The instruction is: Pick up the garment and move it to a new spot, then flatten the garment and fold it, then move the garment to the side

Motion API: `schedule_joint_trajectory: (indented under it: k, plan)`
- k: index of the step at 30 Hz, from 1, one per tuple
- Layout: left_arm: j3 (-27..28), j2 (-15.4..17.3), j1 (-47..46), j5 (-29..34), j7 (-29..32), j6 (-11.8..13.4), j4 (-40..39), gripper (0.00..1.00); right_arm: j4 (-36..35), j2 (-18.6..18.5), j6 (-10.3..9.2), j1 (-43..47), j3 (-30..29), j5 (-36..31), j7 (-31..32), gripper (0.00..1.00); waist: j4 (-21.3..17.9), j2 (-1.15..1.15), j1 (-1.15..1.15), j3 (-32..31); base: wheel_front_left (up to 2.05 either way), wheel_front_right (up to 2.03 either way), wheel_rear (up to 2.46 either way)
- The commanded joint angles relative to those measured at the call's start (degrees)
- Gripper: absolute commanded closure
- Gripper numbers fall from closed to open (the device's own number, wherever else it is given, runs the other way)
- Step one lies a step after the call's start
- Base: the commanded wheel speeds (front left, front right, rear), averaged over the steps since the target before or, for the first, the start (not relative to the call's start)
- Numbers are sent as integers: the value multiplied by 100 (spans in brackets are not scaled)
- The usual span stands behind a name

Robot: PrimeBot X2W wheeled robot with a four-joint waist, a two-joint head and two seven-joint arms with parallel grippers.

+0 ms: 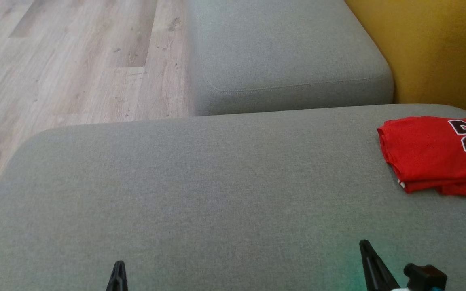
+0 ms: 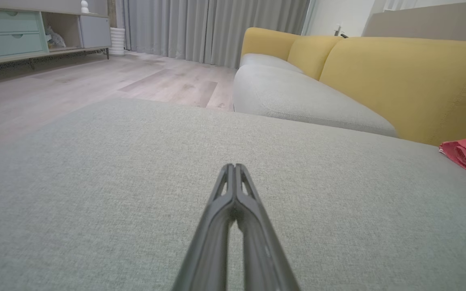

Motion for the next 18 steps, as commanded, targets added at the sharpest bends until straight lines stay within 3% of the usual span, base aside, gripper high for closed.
schedule_joint_trajectory:
  k: [1, 18]
  plan:
    - [83, -1, -290, -139, 18, -25, -178, 100, -204, -14, 0, -297, -46, 161, 25, 100, -1, 0, 0, 10, 0, 0, 0]
    - [272, -2, -543, -1258, 300, -154, -167, 100, -283, -31, -1, -491, -214, 1311, 290, 100, -23, 0, 0, 144, 0, 0, 0]
